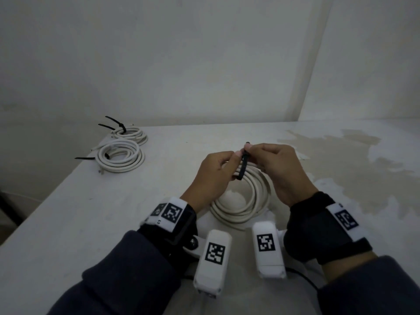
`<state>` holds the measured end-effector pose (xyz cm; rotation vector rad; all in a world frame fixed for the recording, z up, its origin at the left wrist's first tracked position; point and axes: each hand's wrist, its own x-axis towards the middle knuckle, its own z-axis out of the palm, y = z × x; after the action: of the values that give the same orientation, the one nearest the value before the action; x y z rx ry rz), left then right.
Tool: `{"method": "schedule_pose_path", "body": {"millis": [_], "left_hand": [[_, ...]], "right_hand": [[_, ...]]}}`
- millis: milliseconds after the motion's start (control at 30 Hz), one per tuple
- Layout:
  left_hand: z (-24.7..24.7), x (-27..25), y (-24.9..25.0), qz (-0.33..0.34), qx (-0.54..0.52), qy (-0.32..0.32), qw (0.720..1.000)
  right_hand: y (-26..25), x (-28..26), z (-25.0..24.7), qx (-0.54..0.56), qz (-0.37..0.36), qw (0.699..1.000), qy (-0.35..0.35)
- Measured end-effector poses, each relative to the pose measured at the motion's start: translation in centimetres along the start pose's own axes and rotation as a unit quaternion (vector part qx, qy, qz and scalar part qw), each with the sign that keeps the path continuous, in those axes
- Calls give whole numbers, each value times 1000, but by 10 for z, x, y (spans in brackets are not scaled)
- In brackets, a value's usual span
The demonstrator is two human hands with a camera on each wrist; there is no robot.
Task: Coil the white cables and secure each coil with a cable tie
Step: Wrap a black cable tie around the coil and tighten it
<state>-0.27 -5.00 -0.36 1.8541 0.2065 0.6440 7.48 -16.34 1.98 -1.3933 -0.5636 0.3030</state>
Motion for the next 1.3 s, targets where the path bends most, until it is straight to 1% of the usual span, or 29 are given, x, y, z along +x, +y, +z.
{"method": "schedule_pose_path", "body": {"millis": [100,167,233,300,367,433,500,567,633,733,800,900,1100,1300], "left_hand": [[3,-1,6,28,93,-13,995],[4,-2,13,39,136,-32,989],[5,-2,17,26,158,-44,986],[5,-1,15,-14,157,-41,987],[4,0,9,-58,137,-42,988],[1,0,5,-95,115,-45,988],[-1,0,5,-113,81,-40,989],[-1,1,4,-119,60,-36,990],[-3,0,-1,-126,49,-30,990],[-6,-2,-11,-141,-14,-30,989],[-8,-3,-15,-134,-38,-26,990],[-7,-3,-15,-115,-78,-30,990],[-7,-3,-13,-106,-145,-27,983],[-10,-5,-12,-101,-161,-34,981]], "right_hand": [[-3,0,-5,-5,-16,999,46],[-5,0,-8,-6,-24,997,78],[-6,0,-8,13,-32,995,96],[-6,-1,-6,39,-38,994,94],[-8,-2,-4,52,-57,995,67],[-10,-3,-6,37,-83,996,7],[-12,-4,-7,16,-96,993,-62],[-11,-4,-8,15,-87,992,-95],[-8,-2,-6,19,-64,994,-87],[-5,-1,-1,-38,-49,996,-70],[-3,0,1,-70,-39,994,-68],[1,0,2,-86,-19,993,-79],[5,-1,2,-14,-21,999,-44],[10,0,9,59,22,998,-16]]}}
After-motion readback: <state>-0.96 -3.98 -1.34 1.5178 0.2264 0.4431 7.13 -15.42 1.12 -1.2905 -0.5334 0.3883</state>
